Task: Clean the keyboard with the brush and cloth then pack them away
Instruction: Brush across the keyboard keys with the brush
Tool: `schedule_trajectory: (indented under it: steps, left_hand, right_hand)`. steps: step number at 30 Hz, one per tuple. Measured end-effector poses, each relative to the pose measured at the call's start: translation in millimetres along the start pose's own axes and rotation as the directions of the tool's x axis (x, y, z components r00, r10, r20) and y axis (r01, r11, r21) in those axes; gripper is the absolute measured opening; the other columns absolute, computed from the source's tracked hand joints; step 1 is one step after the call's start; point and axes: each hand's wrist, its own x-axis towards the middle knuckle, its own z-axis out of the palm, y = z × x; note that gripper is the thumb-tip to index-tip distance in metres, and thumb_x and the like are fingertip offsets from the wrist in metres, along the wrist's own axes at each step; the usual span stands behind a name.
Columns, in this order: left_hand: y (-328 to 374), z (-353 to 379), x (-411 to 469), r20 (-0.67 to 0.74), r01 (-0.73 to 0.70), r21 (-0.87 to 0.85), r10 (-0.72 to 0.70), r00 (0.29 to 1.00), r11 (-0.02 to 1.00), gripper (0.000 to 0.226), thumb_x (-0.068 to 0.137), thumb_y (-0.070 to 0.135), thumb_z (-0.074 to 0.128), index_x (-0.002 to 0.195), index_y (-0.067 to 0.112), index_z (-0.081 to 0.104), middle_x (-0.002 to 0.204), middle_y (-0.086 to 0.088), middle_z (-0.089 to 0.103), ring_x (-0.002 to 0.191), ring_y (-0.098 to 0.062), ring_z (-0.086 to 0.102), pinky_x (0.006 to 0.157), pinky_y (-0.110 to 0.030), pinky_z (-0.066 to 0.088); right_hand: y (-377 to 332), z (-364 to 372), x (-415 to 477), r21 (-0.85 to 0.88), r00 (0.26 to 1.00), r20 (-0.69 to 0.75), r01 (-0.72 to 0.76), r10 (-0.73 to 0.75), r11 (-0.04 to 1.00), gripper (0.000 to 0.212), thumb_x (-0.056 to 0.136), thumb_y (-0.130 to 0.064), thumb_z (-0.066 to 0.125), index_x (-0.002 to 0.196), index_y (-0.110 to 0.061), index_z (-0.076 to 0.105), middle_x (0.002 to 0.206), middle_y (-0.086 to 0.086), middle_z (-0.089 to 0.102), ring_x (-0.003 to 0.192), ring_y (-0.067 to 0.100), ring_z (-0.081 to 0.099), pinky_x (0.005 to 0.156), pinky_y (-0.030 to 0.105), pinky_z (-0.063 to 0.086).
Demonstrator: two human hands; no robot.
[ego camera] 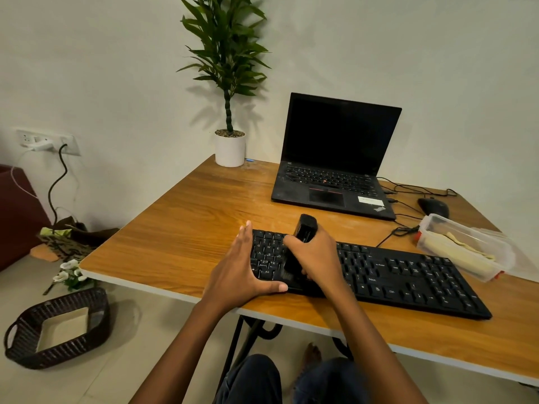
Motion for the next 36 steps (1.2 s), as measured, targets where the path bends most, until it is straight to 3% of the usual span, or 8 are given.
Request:
schedule_trajectory:
  steps: [5, 9, 12, 16, 20, 22, 28, 36]
  left_hand:
    - [-1.0, -1.1, 0.3, -0.001, 0.002, -0.019, -0.002, 1.0, 1.0, 0.142, 0.046, 0.078, 0.066, 0.142, 0.031, -0.027, 0.157, 0.006, -0.013, 0.145, -0.012, 0.001, 0.113, -0.042, 0.027]
    - [-0.9, -1.2, -0.1, 0.005, 0.003, -0.023, -0.003, 1.0, 1.0, 0.143, 0.043, 0.082, 0.061, 0.143, 0.03, -0.027, 0.157, 0.005, -0.014, 0.145, -0.013, 0.0, 0.113, -0.043, 0.027]
    - [0.2, -1.8, 0.2, 0.005, 0.004, -0.027, -0.004, 1.0, 1.0, 0.144, 0.043, 0.082, 0.061, 0.144, 0.028, -0.026, 0.157, 0.006, -0.015, 0.145, -0.012, -0.001, 0.112, -0.042, 0.026]
    - [1.0, -2.3, -1.5, 0.006, 0.002, -0.018, -0.002, 1.0, 1.0, 0.143, 0.046, 0.079, 0.064, 0.144, 0.028, -0.025, 0.156, 0.006, -0.016, 0.145, -0.012, 0.0, 0.112, -0.041, 0.026]
    - [1.9, -4.0, -2.7, 0.002, 0.0, -0.014, 0.0, 1.0, 1.0, 0.14, 0.051, 0.074, 0.069, 0.144, 0.027, -0.024, 0.156, 0.007, -0.015, 0.145, -0.013, 0.001, 0.11, -0.041, 0.028]
    - [3.1, -4.9, -3.7, -0.004, -0.007, 0.002, 0.007, 1.0, 1.0, 0.14, 0.052, 0.074, 0.07, 0.145, 0.027, -0.023, 0.156, 0.009, -0.015, 0.145, -0.011, 0.001, 0.11, -0.04, 0.029]
    - [1.1, -11.4, -3.9, 0.046, -0.032, -0.132, 0.038, 0.998, 0.991, 0.138, 0.048, 0.074, 0.073, 0.139, 0.038, -0.025, 0.156, 0.012, -0.015, 0.143, -0.008, -0.001, 0.115, -0.043, 0.024]
    - [-22.9, -23.8, -3.5, 0.154, 0.085, -0.074, -0.073, 0.985, 0.994, 0.142, 0.043, 0.086, 0.06, 0.144, 0.032, -0.023, 0.157, 0.013, 0.009, 0.144, -0.029, -0.006, 0.116, -0.044, 0.007]
  right_hand:
    - [0.9, -10.5, 11.9, -0.067, 0.997, -0.073, 0.011, -0.015, 0.998, 0.019, 0.075, -0.033, 0.063, 0.078, -0.021, 0.049, 0.074, -0.001, 0.058, 0.069, 0.019, 0.06, 0.065, 0.039, 0.054]
    - [3.6, -22.2, 12.0, -0.068, 0.997, 0.071, -0.026, 0.031, 0.997, 0.018, 0.078, -0.028, 0.062, 0.074, -0.017, 0.048, 0.069, -0.003, 0.053, 0.063, 0.014, 0.055, 0.055, 0.029, 0.046]
    - [9.7, -31.2, 14.3, -0.069, 0.996, -0.088, -0.002, -0.004, 0.998, 0.018, 0.077, -0.028, 0.062, 0.074, -0.018, 0.047, 0.07, -0.002, 0.054, 0.065, 0.016, 0.056, 0.058, 0.03, 0.046]
    - [15.2, -40.8, 9.5, -0.072, 0.998, 0.032, -0.057, 0.059, 0.996, 0.017, 0.08, -0.026, 0.063, 0.083, -0.013, 0.052, 0.075, 0.001, 0.057, 0.066, 0.015, 0.058, 0.054, 0.027, 0.052]
    - [21.5, -49.2, 14.1, -0.078, 0.991, -0.128, -0.041, 0.031, 0.996, 0.017, 0.078, -0.029, 0.063, 0.081, -0.017, 0.051, 0.076, 0.0, 0.058, 0.069, 0.017, 0.058, 0.064, 0.036, 0.054]
    - [22.3, -48.4, 13.6, -0.126, 0.996, -0.04, -0.084, 0.079, 0.989, 0.018, 0.079, -0.029, 0.062, 0.078, -0.018, 0.048, 0.075, 0.0, 0.057, 0.067, 0.017, 0.057, 0.06, 0.034, 0.05]
    - [-2.4, -37.6, 14.7, 0.474, 0.988, -0.111, -0.04, 0.104, 0.88, 0.011, 0.085, -0.026, 0.063, 0.084, -0.019, 0.054, 0.079, 0.003, 0.064, 0.064, 0.013, 0.06, 0.048, 0.021, 0.044]
    - [3.3, 11.6, 7.5, 0.077, 0.988, -0.011, 0.152, -0.152, 0.985, 0.019, 0.079, -0.025, 0.069, 0.078, -0.021, 0.051, 0.072, -0.003, 0.056, 0.066, 0.013, 0.056, 0.062, 0.031, 0.051]
